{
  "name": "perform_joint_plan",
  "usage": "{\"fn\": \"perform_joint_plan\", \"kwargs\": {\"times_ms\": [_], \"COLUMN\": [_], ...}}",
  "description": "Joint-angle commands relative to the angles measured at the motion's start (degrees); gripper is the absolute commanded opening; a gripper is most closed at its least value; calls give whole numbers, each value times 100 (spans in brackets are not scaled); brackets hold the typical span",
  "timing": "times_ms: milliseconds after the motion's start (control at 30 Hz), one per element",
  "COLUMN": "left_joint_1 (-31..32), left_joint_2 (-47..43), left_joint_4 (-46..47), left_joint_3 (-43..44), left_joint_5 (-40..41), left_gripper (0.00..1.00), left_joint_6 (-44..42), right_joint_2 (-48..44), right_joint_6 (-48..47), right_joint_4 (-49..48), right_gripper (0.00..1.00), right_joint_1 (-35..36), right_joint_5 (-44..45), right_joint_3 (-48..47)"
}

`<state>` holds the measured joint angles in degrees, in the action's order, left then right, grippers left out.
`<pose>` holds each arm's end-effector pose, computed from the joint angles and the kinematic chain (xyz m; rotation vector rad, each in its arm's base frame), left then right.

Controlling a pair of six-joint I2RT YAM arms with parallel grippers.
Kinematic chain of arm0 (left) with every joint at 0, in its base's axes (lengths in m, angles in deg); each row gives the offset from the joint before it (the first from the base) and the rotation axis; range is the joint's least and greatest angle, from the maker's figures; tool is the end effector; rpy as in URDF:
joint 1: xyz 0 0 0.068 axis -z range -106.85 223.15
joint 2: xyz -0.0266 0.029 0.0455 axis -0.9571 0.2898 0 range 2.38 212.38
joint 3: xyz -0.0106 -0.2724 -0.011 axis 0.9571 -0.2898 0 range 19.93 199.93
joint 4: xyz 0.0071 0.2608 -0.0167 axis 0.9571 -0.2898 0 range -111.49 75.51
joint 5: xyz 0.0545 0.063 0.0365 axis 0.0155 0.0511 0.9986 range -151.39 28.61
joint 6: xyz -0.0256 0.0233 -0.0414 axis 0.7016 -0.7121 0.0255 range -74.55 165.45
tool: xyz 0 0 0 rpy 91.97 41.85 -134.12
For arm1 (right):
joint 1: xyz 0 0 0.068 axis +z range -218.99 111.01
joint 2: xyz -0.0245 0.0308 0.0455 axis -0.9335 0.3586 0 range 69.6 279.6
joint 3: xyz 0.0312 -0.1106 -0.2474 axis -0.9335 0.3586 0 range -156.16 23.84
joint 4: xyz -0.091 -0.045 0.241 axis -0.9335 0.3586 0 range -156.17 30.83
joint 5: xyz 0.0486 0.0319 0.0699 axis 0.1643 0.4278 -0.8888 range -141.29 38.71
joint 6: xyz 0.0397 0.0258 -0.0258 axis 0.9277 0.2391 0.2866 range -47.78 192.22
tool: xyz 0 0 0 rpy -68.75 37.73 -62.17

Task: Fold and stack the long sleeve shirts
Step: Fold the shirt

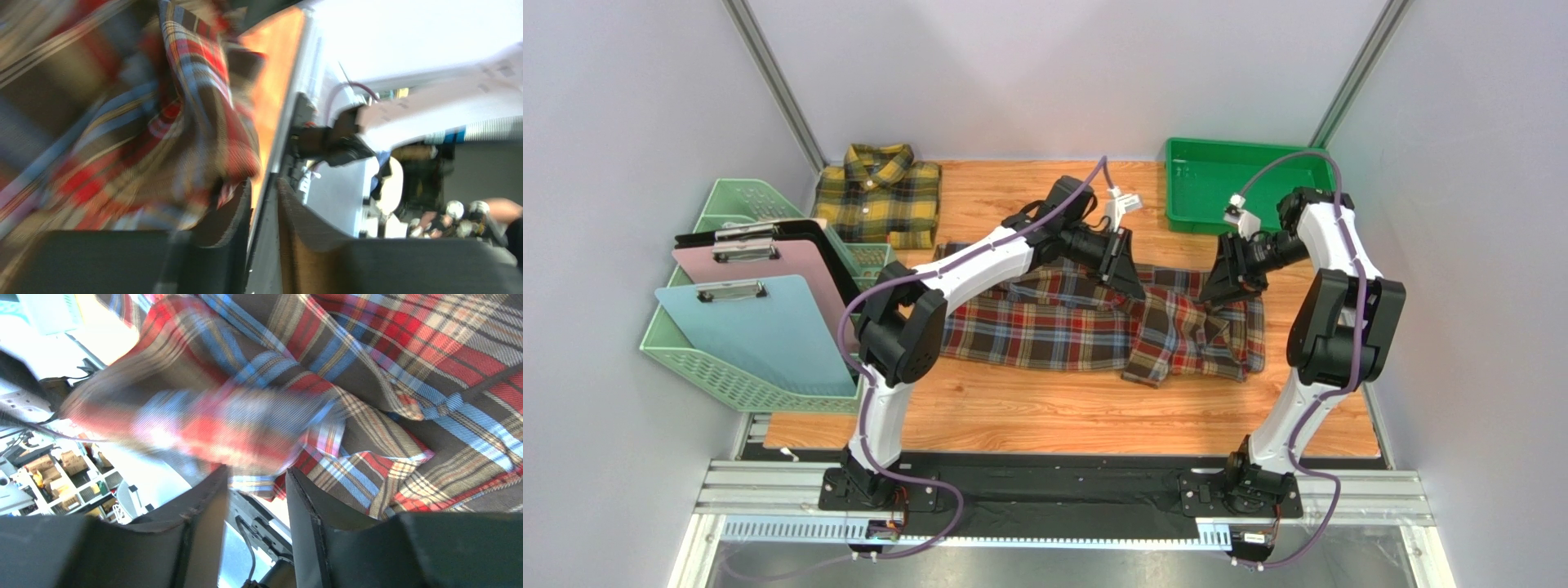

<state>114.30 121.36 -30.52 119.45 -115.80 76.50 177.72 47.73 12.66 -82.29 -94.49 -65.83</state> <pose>0.3394 -0.3351 0.2644 0.8271 2.2874 -1.6907 0.3374 -0.0547 0.2446 -0.2030 2.7970 1.1077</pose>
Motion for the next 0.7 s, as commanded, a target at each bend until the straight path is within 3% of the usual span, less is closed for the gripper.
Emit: {"fn": "perform_joint_plan", "kwargs": {"times_ms": [0, 33, 133, 300, 467, 667], "left_joint_1": [-484, -546, -590, -476, -291, -169], "left_joint_2": [152, 82, -216, -876, -798, -700], "left_joint_4": [-4, -162, -734, -700, -673, -533], "left_joint_3": [-565, -679, -863, -1724, -1954, -1963], "left_joint_5": [414, 431, 370, 142, 106, -139], "left_gripper": [36, 43, 45, 48, 49, 49], "left_joint_6": [-9, -194, -801, -1101, -996, -968], "right_joint_2": [-246, -299, -607, -1003, -636, 200], "right_joint_6": [-161, -205, -547, -812, -654, -408], "right_joint_4": [642, 669, 731, 135, -771, -1581], "right_gripper": [45, 44, 40, 28, 23, 21], "right_joint_1": [-102, -129, -199, -191, -155, -146], "right_joint_5": [390, 478, 873, 1524, 1841, 2087], "right_joint_3": [308, 388, 660, 1433, 1935, 1568]}}
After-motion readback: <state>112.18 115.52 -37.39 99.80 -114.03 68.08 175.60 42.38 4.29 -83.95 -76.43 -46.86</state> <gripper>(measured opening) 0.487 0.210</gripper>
